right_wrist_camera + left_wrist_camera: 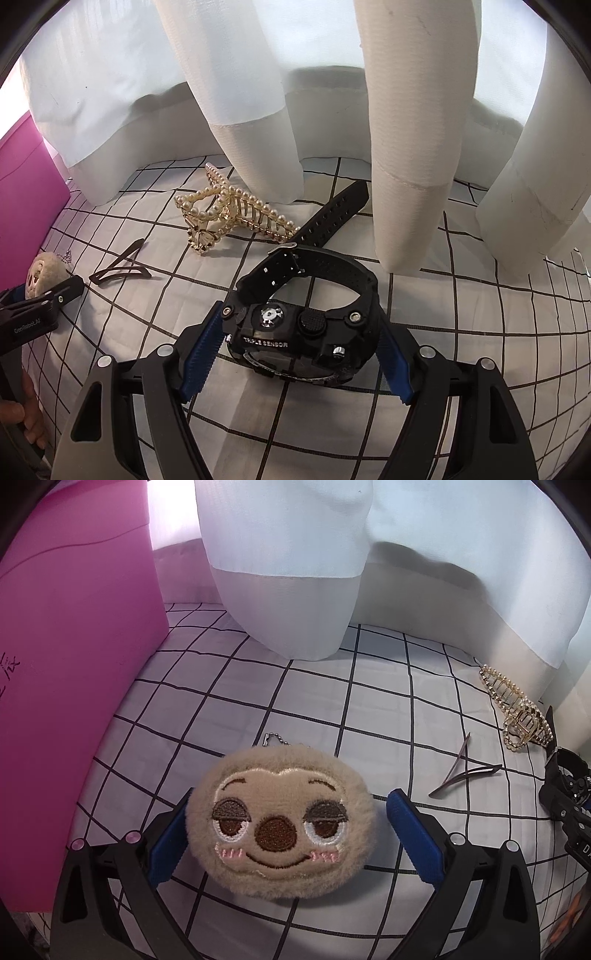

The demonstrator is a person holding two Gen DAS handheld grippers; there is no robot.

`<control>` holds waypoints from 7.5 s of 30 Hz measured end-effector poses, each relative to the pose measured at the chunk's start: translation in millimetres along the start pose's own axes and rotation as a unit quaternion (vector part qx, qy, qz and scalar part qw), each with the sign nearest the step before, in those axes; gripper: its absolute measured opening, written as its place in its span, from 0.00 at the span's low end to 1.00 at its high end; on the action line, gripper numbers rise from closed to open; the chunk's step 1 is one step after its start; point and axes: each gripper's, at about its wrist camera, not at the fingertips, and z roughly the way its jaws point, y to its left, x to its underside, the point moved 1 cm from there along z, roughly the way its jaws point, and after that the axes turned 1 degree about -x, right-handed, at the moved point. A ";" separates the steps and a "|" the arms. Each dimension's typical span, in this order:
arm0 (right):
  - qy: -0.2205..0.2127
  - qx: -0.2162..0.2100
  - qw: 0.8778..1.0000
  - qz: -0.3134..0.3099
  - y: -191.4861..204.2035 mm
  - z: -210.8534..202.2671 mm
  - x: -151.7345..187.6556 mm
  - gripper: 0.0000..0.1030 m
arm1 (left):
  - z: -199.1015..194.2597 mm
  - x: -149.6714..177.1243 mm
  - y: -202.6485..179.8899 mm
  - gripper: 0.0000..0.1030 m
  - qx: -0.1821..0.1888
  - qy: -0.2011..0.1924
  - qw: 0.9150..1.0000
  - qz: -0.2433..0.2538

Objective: Organize jewelry
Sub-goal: 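Close the left tool on the sloth plush while the right tool grips the watch, then lift the sloth plush and black watch and carry both toward the tub, then open the left tool to drop the sloth plush while the right tool releases the watch, then move both open tools back from the tub to the table, then lower the left tool to the black hair clip while the right tool reaches the pearl claw clip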

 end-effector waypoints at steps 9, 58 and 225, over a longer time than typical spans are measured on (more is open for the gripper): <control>-0.009 -0.008 1.000 0.002 -4.4 -8.9 11.8 0.65 | -16.4 13.0 -1.0 0.66 0.003 -0.004 1.000 0.000; -0.129 -0.157 0.972 -0.122 29.9 -219.7 14.7 0.65 | -270.4 68.7 -24.6 0.65 0.012 -0.153 0.988 -0.033; 0.014 -0.111 0.991 -0.069 2.6 -49.1 -23.2 0.74 | -69.2 9.1 -50.2 0.94 0.051 0.011 0.998 0.037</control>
